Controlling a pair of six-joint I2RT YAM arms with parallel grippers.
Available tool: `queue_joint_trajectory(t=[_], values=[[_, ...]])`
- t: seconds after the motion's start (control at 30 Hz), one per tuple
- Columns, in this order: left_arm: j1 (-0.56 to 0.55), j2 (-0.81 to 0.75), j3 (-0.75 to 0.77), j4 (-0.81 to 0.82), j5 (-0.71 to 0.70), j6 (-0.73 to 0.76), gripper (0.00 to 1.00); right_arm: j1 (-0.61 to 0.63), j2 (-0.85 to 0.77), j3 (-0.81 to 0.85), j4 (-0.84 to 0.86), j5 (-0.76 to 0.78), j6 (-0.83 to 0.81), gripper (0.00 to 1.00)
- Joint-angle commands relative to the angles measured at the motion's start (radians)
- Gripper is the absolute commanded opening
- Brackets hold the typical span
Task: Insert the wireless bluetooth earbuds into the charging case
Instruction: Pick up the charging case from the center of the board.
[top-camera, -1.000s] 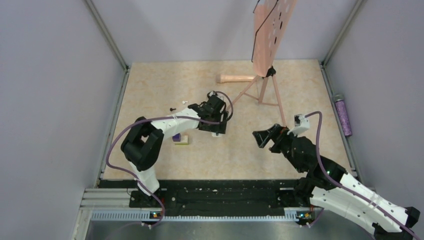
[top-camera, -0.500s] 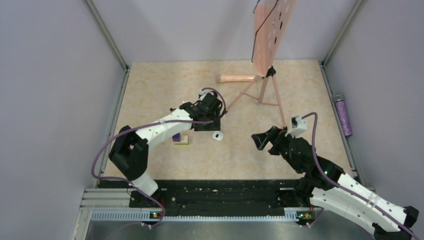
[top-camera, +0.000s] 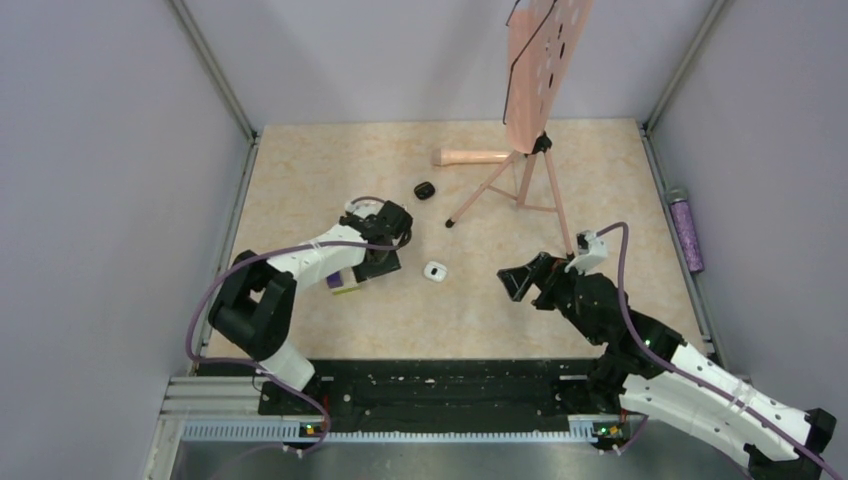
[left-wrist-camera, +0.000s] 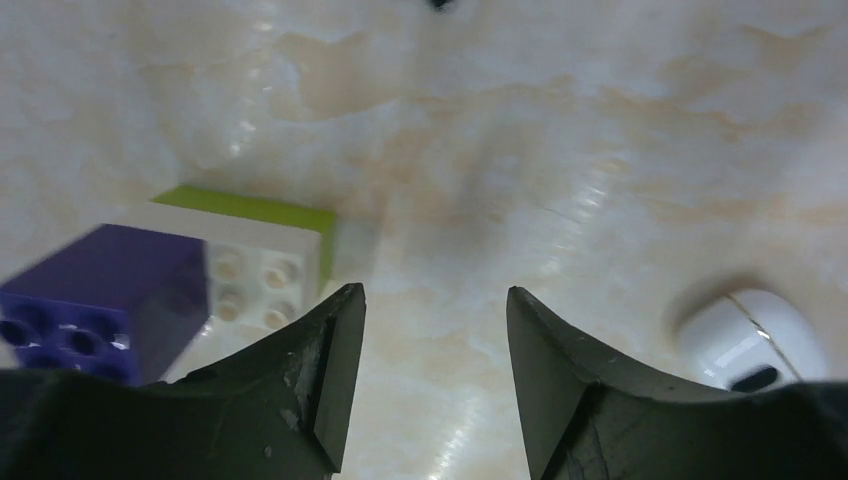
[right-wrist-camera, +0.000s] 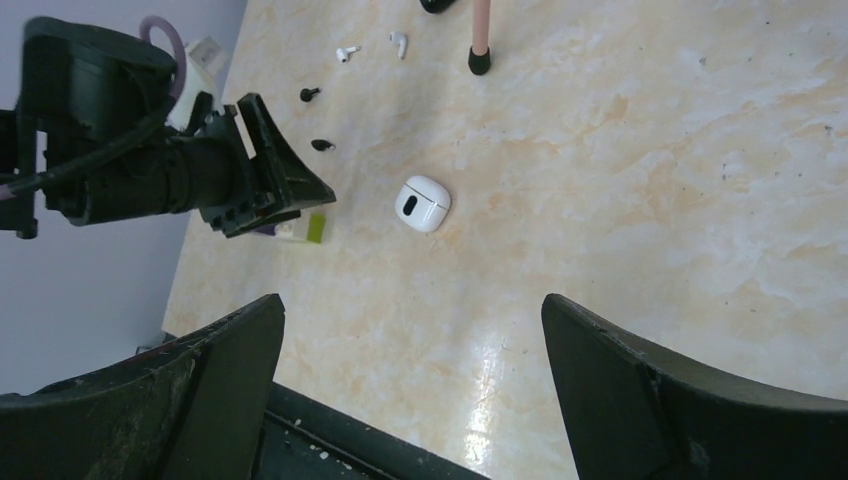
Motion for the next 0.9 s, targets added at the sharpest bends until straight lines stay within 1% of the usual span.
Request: queue_joint_trajectory(t=[0.0,0.13,0.2,0.3,0.43,0.5,0.63,0.73,0.87], values=[[0.075,-0.059,-0.097,-0.032,-0.070,-0.083,0.59,-0.005,-0.034,0.012,0.009,-0.003,-0.010,0.99],[0.086,-0.159,-0.148,-0.092,-0.156,-0.133,0.59,-0.005,-0.059,-0.009,0.007,-0.001,0.000,0.99],[0.086,-0.208,-0.163,-0.077,-0.151,-0.121,0.59,-0.004,-0.059,-0.013,0.008,-0.003,0.002,0.99],[0.056,-0.226,-0.150,-0.009,-0.077,-0.065,0.59,-0.004,-0.057,-0.019,0.018,-0.006,0.003,0.99],[-0.061,-0.167,-0.059,0.040,0.004,-0.020,0.58,-0.004,-0.050,-0.015,0.020,-0.007,0.001,0.99],[-0.103,-0.128,-0.033,0.101,0.105,-0.006,0.58,-0.004,-0.046,-0.011,0.010,-0.009,0.000,0.99],[-0.124,-0.058,0.021,0.122,0.191,-0.073,0.59,-0.004,-0.028,-0.016,0.032,-0.039,-0.024,0.99],[-0.124,-0.060,0.032,0.123,0.212,-0.131,0.60,-0.003,0.087,0.016,0.048,-0.111,-0.079,0.97],[-0.102,-0.120,0.009,0.092,0.175,-0.165,0.60,-0.003,0.360,0.110,0.050,-0.185,-0.139,0.93]])
